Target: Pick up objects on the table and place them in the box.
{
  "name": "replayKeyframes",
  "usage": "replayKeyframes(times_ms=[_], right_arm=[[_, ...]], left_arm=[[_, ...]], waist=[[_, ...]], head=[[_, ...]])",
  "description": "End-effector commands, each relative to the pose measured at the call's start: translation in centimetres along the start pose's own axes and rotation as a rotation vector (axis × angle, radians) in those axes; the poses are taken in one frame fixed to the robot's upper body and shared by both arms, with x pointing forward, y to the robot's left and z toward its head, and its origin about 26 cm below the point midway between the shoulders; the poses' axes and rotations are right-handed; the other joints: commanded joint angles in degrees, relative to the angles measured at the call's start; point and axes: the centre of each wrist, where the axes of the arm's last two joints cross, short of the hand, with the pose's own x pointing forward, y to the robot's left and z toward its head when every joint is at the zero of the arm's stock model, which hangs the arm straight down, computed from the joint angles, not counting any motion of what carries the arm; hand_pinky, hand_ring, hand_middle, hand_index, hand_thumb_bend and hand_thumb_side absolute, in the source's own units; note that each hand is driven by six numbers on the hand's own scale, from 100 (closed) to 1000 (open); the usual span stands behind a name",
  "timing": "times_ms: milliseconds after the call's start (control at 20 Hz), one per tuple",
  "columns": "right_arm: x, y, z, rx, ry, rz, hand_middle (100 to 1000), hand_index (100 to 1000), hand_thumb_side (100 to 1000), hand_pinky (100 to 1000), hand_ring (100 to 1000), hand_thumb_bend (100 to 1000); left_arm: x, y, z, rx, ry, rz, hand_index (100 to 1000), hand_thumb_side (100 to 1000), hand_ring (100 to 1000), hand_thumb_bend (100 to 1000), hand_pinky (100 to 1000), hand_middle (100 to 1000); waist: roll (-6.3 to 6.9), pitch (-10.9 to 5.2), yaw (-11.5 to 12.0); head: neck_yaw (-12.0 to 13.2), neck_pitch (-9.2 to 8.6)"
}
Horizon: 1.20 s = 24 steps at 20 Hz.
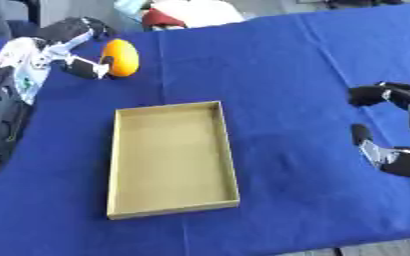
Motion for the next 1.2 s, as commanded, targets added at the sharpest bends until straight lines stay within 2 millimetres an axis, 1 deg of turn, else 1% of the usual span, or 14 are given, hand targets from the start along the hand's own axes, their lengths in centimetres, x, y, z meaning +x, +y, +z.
replayKeyframes(times_ms=[50,250,300,450,500,600,750,800,850,900,950,1000,1100,1200], right_arm=[[0.2,-0.8,-0.3,-0.013,-0.014,0.015,686,870,471,708,705,100],[0.1,-0.8,-0.2,-0.015,-0.013,0.013,686,870,473,708,705,100],[0.1,-0.8,-0.2,-0.015,-0.013,0.013,685,870,473,708,705,100],[0.1,-0.8,-0.2,-0.017,-0.013,0.013,685,870,472,708,705,100],[0.1,-0.8,-0.2,-0.017,-0.012,0.013,685,870,472,709,705,100],[0.1,-0.8,-0.2,-0.017,-0.012,0.013,685,870,472,709,705,100],[0.1,-0.8,-0.2,-0.016,-0.011,0.013,686,869,469,709,705,100],[0.1,-0.8,-0.2,-0.016,-0.011,0.013,686,869,469,709,705,100],[0.1,-0.8,-0.2,-0.016,-0.010,0.014,685,868,468,709,705,100],[0.1,-0.8,-0.2,-0.016,-0.009,0.014,685,868,468,709,705,100],[0.0,-0.8,-0.1,-0.015,-0.008,0.014,685,868,465,709,705,100],[0.0,-0.8,-0.1,-0.015,-0.007,0.015,685,868,465,709,705,100],[0.0,-0.8,-0.1,-0.014,-0.005,0.016,685,868,464,710,705,100],[0.0,-0.8,0.0,-0.013,-0.003,0.017,685,868,461,710,706,100]], left_arm=[[-0.4,0.8,0.1,0.016,0.010,-0.020,905,248,724,140,722,772],[-0.3,0.4,0.1,0.001,0.004,-0.038,889,242,685,100,703,745],[-0.3,0.3,0.2,0.001,0.003,-0.042,875,238,665,100,684,725],[-0.3,0.2,0.2,0.016,-0.007,-0.053,822,231,620,100,643,672],[-0.3,0.2,0.2,0.028,-0.011,-0.056,785,227,591,100,617,630],[-0.3,0.4,0.3,0.065,-0.021,-0.055,736,233,544,100,571,579],[-0.4,0.9,0.4,0.148,-0.039,-0.051,643,243,463,100,483,492],[-0.4,1.0,0.5,0.177,-0.044,-0.053,643,243,463,100,483,492],[-0.4,1.4,0.5,0.219,-0.049,-0.054,579,243,422,100,438,439],[-0.4,1.5,0.6,0.259,-0.052,-0.057,572,241,417,100,435,432],[-0.4,1.9,0.7,0.308,-0.059,-0.063,506,221,388,100,409,372],[-0.5,2.3,0.8,0.355,-0.065,-0.071,482,218,377,100,397,351],[-0.7,2.7,1.0,0.433,-0.082,-0.075,459,225,369,100,387,331],[-0.8,3.1,1.3,0.486,-0.103,-0.085,424,211,356,100,377,300]], waist=[[-0.07,-0.76,-0.2],[0.00,-0.53,-0.2],[0.01,-0.50,-0.3],[0.02,-0.47,-0.3],[0.02,-0.48,-0.3],[0.00,-0.52,-0.2],[-0.02,-0.67,-0.2],[-0.02,-0.70,-0.1],[-0.04,-0.77,-0.1],[-0.05,-0.81,0.0],[-0.07,-0.89,0.0],[-0.09,-0.96,0.1],[-0.14,-1.11,0.2],[-0.17,-1.27,0.4]], head=[[0.1,-0.53],[0.1,-0.49],[0.1,-0.48],[0.0,-0.47],[-0.1,-0.46],[-0.1,-0.45],[-0.1,-0.48],[-0.1,-0.51],[-0.1,-0.53],[-0.1,-0.53],[-0.1,-0.53],[-0.1,-0.53],[-0.2,-0.53],[-0.2,-0.54]])
